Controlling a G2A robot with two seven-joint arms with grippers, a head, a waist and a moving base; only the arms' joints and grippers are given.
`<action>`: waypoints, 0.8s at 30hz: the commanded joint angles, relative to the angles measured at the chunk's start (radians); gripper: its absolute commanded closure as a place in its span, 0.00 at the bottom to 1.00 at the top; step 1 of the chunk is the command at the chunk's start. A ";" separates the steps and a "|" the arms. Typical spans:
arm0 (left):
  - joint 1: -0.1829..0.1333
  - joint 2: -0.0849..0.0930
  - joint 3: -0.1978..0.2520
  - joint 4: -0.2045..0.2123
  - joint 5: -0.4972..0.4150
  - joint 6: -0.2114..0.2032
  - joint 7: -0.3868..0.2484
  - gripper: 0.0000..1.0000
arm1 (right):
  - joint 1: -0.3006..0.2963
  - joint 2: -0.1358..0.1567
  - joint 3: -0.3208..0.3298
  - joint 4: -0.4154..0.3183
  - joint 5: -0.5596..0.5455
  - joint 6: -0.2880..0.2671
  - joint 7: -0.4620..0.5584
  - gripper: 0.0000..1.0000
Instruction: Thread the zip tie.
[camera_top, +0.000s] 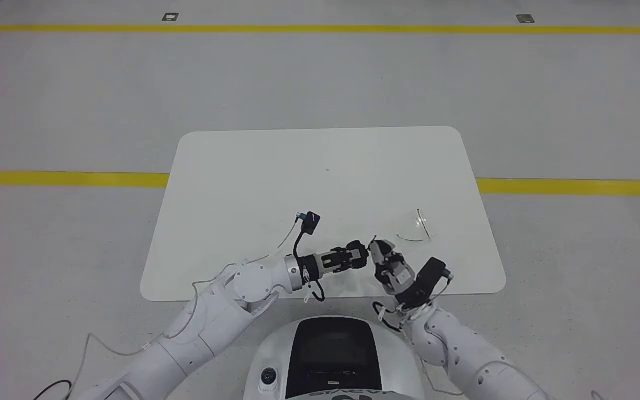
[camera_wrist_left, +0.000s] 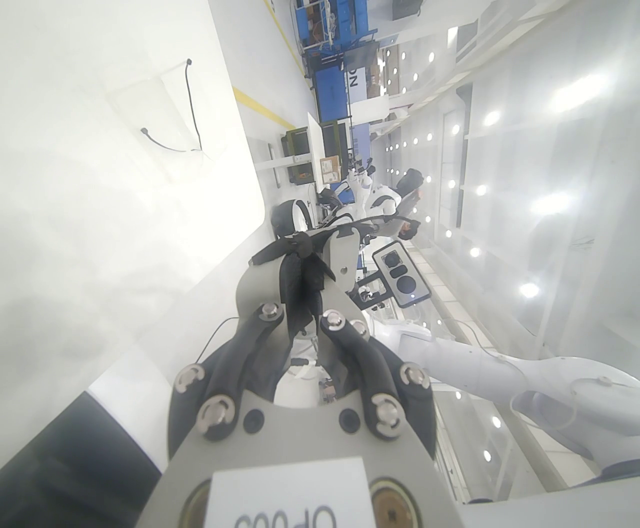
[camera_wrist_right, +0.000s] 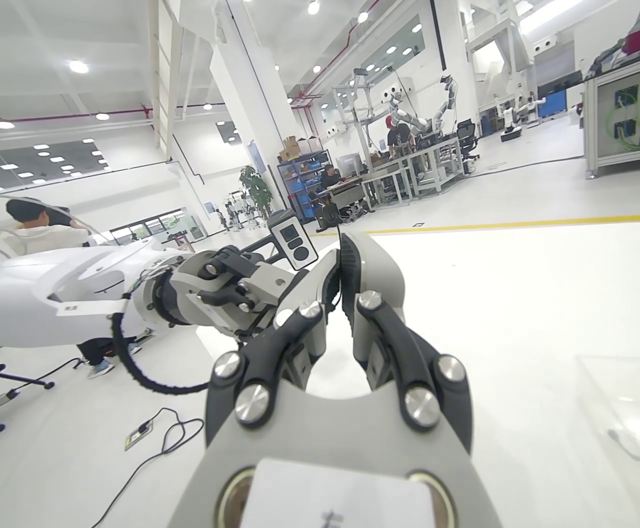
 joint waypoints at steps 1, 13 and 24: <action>0.000 0.000 0.000 0.000 0.000 0.000 0.000 1.00 | 0.002 0.003 -0.009 -0.003 0.007 0.000 -0.003 1.00; 0.000 0.000 0.000 0.000 0.000 0.000 0.000 1.00 | 0.019 0.018 -0.031 0.011 0.031 0.000 -0.007 1.00; 0.000 0.000 0.000 0.000 0.000 0.000 0.000 1.00 | 0.024 0.020 -0.031 0.012 0.049 0.000 0.000 0.02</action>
